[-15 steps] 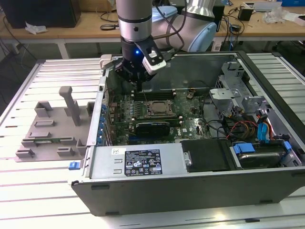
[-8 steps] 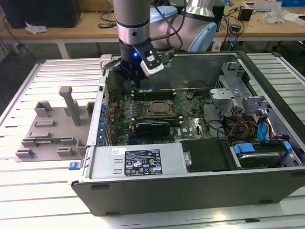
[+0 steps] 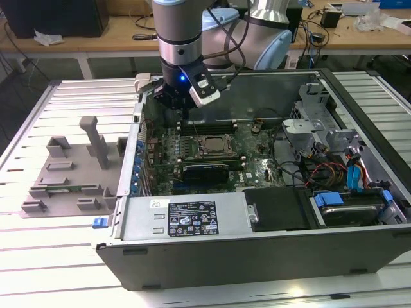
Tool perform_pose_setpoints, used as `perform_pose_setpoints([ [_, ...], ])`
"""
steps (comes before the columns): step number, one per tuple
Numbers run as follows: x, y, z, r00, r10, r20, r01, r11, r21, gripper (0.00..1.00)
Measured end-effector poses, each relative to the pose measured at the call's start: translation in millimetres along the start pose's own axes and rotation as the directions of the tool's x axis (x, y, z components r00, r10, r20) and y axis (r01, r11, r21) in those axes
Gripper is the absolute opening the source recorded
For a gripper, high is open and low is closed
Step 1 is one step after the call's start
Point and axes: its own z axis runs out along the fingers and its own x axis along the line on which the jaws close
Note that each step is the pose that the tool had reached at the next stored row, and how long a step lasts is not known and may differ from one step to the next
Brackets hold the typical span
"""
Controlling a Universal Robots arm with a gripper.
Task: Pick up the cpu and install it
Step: 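Install the first cpu locking lever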
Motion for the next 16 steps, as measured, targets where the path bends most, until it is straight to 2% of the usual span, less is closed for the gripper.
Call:
perform_pose_setpoints([
  [4,-3.5,-0.2,0.4,1.0,0.0,0.0,0.0,1.0,-0.0001,0.11],
  [6,-11.4,-0.6,0.7,1.0,0.0,-0.0006,0.0,1.0,-0.0002,0.11],
  [8,-23.1,-1.2,1.1,1.0,0.001,-0.0033,-0.001,1.0,-0.0003,0.11],
  [11,-33.8,-2.2,1.3,1.0,0.001,-0.0061,-0.001,1.0,-0.0003,0.11],
  [14,-43.0,-3.4,1.3,1.0,0.002,-0.0083,-0.002,1.0,-0.0004,0.11],
  [16,-44.6,-3.6,1.4,1.0,0.002,-0.0086,-0.002,1.0,-0.0005,0.11],
])
